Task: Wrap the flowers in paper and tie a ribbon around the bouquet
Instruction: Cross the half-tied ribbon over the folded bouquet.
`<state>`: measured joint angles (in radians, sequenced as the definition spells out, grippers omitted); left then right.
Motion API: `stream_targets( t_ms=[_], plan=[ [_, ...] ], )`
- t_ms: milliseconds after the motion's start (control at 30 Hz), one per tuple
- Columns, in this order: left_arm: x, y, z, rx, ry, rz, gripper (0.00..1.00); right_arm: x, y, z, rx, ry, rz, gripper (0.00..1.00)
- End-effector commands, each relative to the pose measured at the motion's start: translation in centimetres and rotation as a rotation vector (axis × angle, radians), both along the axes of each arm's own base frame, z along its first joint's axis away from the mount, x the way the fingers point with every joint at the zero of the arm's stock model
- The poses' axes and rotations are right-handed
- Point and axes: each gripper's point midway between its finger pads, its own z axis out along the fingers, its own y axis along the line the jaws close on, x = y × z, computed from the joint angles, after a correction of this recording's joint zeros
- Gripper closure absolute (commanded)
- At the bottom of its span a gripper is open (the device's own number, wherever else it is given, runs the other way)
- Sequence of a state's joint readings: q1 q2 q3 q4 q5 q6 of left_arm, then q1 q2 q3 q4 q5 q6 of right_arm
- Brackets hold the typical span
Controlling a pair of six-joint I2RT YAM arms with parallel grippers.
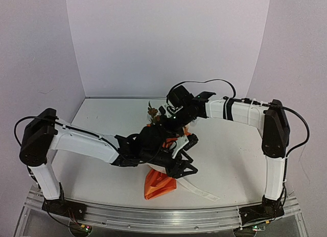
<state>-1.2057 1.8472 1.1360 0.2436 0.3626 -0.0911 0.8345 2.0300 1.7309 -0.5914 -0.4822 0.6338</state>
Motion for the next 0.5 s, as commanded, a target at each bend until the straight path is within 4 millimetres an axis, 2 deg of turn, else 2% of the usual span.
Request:
stream_targets(
  t_ms=[0, 100, 233, 333, 467],
  plan=[
    [3.3, 4.0, 10.5, -0.268, 0.028, 0.140, 0.45, 0.1, 0.0, 1.5, 0.016, -0.050, -0.001, 1.00],
    [6.4, 8.2, 10.4, -0.262, 0.051, 0.290, 0.50, 0.0, 0.1, 1.9, 0.017, -0.063, 0.001, 1.00],
    [10.0, 12.5, 6.7, -0.106, -0.006, 0.510, 0.53, -0.7, 0.6, 2.5, 0.027, -0.067, 0.007, 1.00],
    [11.4, 14.5, 4.9, -0.035, -0.024, 0.601, 0.51, -1.0, 0.9, 3.0, 0.033, -0.074, 0.004, 1.00],
    [12.7, 15.3, 3.0, 0.028, -0.039, 0.665, 0.49, -1.1, 1.0, 3.3, 0.041, -0.035, -0.049, 1.00]
  ],
)
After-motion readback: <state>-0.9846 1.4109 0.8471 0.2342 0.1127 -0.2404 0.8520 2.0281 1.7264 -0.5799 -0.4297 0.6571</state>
